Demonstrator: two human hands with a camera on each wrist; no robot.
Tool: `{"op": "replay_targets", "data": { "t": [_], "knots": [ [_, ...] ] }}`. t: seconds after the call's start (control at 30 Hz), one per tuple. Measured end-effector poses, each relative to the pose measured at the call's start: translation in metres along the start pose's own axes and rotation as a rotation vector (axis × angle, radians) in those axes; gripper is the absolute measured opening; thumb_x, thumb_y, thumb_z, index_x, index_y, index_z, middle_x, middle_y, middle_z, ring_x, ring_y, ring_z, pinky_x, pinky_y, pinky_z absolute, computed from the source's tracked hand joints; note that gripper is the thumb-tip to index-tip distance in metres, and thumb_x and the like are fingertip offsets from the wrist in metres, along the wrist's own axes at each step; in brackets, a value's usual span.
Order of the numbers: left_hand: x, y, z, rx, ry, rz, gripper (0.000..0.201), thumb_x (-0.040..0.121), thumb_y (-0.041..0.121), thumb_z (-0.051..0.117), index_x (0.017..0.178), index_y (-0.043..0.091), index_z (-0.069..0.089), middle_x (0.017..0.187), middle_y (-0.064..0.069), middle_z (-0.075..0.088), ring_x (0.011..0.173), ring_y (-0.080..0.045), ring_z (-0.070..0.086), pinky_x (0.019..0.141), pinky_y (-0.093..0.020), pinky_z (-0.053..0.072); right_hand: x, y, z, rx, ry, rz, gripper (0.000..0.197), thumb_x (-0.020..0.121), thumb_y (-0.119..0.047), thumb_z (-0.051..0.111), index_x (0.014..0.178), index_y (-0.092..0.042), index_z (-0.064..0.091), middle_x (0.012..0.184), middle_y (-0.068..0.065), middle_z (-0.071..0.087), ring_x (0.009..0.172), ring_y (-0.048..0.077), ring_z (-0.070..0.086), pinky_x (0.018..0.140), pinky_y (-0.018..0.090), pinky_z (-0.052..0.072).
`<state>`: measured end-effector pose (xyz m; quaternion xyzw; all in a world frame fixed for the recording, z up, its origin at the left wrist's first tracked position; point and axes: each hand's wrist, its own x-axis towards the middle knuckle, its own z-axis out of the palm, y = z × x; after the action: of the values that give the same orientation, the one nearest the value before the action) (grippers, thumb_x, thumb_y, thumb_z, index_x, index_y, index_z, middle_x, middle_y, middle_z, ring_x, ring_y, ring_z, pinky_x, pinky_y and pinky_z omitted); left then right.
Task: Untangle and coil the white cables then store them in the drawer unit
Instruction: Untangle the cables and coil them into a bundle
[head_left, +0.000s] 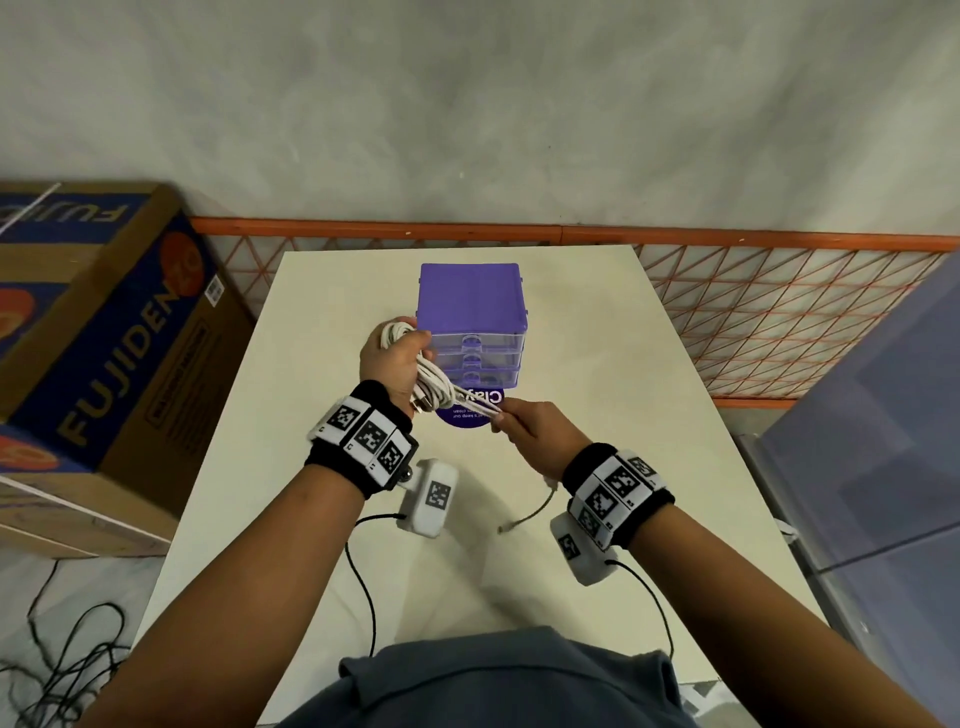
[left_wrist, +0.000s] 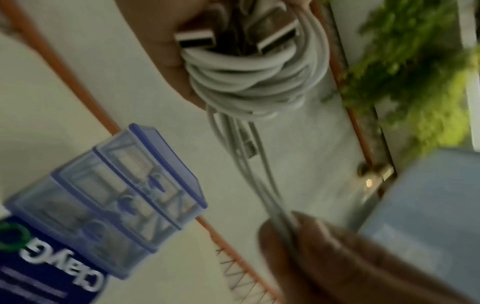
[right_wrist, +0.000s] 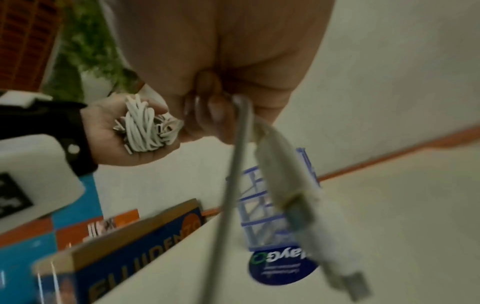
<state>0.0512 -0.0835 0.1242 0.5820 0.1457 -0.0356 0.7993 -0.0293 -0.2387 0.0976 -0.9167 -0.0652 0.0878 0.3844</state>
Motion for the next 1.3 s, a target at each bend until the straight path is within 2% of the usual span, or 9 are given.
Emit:
{"op": "replay_targets", "data": {
  "t": [0.27,0.43,0.6,0.73,0.83,0.93,1.03,1.13,1.3],
  "knots": [
    [-0.013,-0.01,0.007,0.569,-0.122,0.252,0.014,0.083,0.019,0.065,0.086,0.015,0.052,0.075,0.006,0.054,0.067,-0.009,0.052,0.062,-0.018,0.043,-0.008,0.002,-0.023,-0.28,0.018,-0.184,0.024,0.093,-0.013,0.044,0.11,-0.007,0.061,0.1,0.013,0.068,0.083,0.032,0.059,0.077,0.033,0.049],
    [-0.008,-0.014,0.016,0.642,-0.187,0.197,0.021,0.083,0.036,0.064,0.087,0.017,0.054,0.088,-0.005,0.063,0.084,-0.024,0.06,0.084,-0.033,0.049,-0.004,-0.013,-0.034,-0.41,0.126,-0.462,0.021,0.081,-0.012,0.046,0.088,-0.008,0.066,0.082,0.009,0.071,0.07,0.029,0.063,0.058,0.026,0.048],
    [-0.01,-0.014,0.015,0.415,-0.444,-0.102,0.034,0.086,0.046,0.054,0.071,0.016,0.06,0.061,-0.002,0.061,0.06,-0.021,0.056,0.073,-0.035,0.046,0.0,-0.032,-0.043,-0.389,0.19,-0.589,0.016,0.083,-0.015,0.049,0.086,-0.007,0.063,0.078,0.01,0.067,0.074,0.016,0.044,0.061,0.025,0.039],
    [-0.032,-0.016,0.024,0.157,-0.623,-0.268,0.065,0.083,0.072,0.027,0.075,0.015,0.058,0.049,-0.001,0.053,0.043,-0.013,0.048,0.047,-0.02,0.042,0.005,-0.046,-0.042,-0.182,0.152,-0.37,0.023,0.088,-0.018,0.053,0.098,0.002,0.052,0.088,0.015,0.062,0.074,0.016,0.047,0.066,0.028,0.036],
    [-0.044,-0.017,0.022,0.032,-0.734,-0.34,0.087,0.043,0.088,0.047,0.084,0.012,0.059,0.049,-0.003,0.057,0.039,-0.013,0.05,0.04,-0.017,0.043,0.009,-0.051,-0.039,-0.102,0.129,-0.25,0.021,0.09,-0.017,0.051,0.103,-0.001,0.046,0.081,0.004,0.053,0.07,0.019,0.047,0.066,0.028,0.038],
    [-0.041,-0.02,0.015,0.055,-0.813,-0.381,0.073,0.024,0.05,0.089,0.078,0.013,0.057,0.051,-0.002,0.057,0.043,-0.013,0.055,0.041,-0.019,0.046,0.011,-0.049,-0.039,-0.108,0.136,-0.238,0.017,0.091,-0.015,0.048,0.101,0.0,0.046,0.082,0.006,0.053,0.07,0.022,0.049,0.067,0.035,0.044],
    [-0.035,-0.018,0.011,0.225,-0.772,-0.376,0.024,0.051,0.005,0.064,0.073,0.007,0.054,0.052,-0.003,0.058,0.049,-0.012,0.062,0.044,-0.022,0.049,0.011,-0.042,-0.037,-0.174,0.136,-0.29,0.025,0.09,-0.02,0.044,0.1,0.002,0.05,0.101,0.017,0.053,0.073,0.03,0.056,0.07,0.04,0.047],
    [-0.031,-0.02,0.009,0.232,-0.698,-0.384,0.026,0.055,0.0,0.043,0.078,0.005,0.052,0.061,-0.007,0.057,0.052,-0.015,0.064,0.046,-0.024,0.05,0.012,-0.037,-0.034,-0.154,0.113,-0.292,0.034,0.089,-0.025,0.035,0.103,0.002,0.051,0.109,0.02,0.044,0.081,0.033,0.055,0.077,0.039,0.046],
    [-0.031,-0.014,0.013,0.232,-0.624,-0.365,0.022,0.073,-0.004,0.036,0.08,0.006,0.054,0.051,0.0,0.063,0.048,-0.014,0.063,0.039,-0.018,0.046,0.014,-0.02,-0.032,-0.018,0.193,-0.159,0.031,0.091,-0.02,0.036,0.105,0.001,0.054,0.102,0.019,0.06,0.082,0.019,0.049,0.076,0.028,0.041]
  ]
}}
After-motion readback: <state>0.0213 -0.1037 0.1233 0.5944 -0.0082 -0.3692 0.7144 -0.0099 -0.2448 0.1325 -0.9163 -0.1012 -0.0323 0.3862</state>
